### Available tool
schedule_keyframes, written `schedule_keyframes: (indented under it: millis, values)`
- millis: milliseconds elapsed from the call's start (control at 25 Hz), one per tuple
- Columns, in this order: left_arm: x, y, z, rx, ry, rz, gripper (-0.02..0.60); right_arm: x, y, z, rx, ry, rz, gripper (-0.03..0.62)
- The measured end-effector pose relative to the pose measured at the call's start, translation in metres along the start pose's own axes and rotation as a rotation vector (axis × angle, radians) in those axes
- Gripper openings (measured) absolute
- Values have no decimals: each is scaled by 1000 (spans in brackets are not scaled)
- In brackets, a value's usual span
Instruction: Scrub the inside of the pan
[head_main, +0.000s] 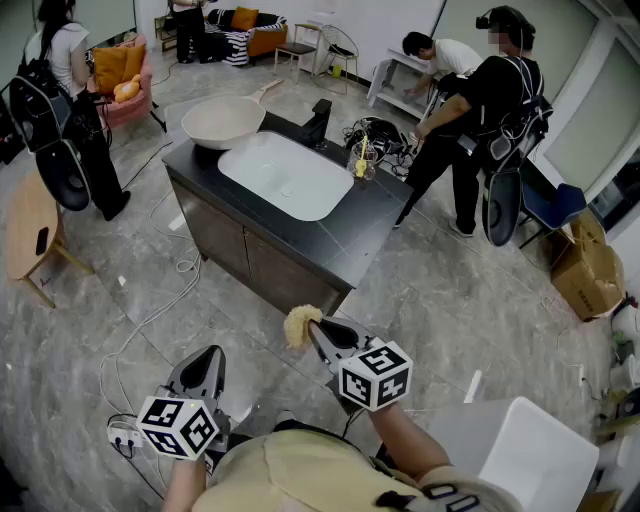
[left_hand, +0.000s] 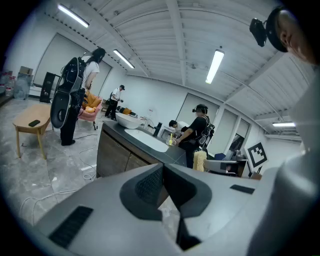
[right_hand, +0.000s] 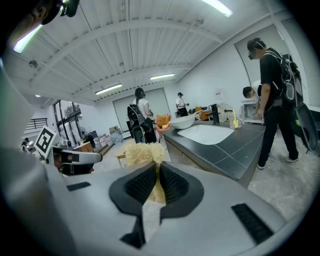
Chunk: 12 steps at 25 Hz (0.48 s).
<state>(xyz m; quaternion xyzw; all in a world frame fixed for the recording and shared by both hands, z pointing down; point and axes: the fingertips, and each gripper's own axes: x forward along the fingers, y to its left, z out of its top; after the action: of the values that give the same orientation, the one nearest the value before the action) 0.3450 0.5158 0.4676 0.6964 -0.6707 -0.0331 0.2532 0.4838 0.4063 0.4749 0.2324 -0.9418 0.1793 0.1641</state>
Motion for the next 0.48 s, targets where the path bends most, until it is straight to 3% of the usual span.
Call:
schedule_keyframes:
  millis: [480]
  values:
    - [2,-4,-2,-4,-24,20,15,-1,-8,-6,16,10,42,37]
